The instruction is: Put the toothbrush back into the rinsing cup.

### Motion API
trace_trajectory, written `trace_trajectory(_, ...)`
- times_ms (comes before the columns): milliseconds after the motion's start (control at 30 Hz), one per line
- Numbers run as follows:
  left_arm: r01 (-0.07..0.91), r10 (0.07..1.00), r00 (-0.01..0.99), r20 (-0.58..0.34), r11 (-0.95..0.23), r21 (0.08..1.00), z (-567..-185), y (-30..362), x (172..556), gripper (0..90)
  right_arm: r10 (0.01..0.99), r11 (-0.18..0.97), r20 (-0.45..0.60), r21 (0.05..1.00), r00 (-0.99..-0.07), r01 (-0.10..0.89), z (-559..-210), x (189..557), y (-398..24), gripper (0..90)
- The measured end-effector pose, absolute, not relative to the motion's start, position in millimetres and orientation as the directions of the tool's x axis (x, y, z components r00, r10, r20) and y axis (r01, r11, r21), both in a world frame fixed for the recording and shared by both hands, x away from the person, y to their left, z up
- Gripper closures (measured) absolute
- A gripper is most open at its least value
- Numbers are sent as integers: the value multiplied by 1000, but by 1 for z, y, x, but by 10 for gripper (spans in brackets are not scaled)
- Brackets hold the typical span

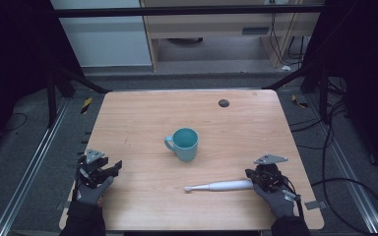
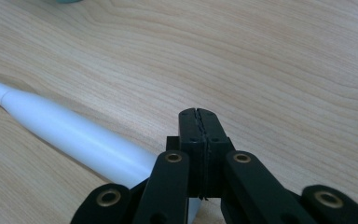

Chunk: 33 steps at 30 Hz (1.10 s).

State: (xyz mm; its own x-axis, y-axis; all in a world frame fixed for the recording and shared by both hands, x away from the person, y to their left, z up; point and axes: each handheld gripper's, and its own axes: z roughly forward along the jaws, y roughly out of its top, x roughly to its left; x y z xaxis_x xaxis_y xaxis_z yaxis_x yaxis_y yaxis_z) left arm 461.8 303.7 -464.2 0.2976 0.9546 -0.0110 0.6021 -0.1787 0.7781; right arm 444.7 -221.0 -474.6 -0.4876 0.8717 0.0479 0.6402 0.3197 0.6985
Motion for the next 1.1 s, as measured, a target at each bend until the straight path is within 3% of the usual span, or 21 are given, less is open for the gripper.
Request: trace_trajectory(1100,600,955,296,-4,-183,779,-463,305,461,414,862,351,47,663,-505,661,-481,431,-223,890)
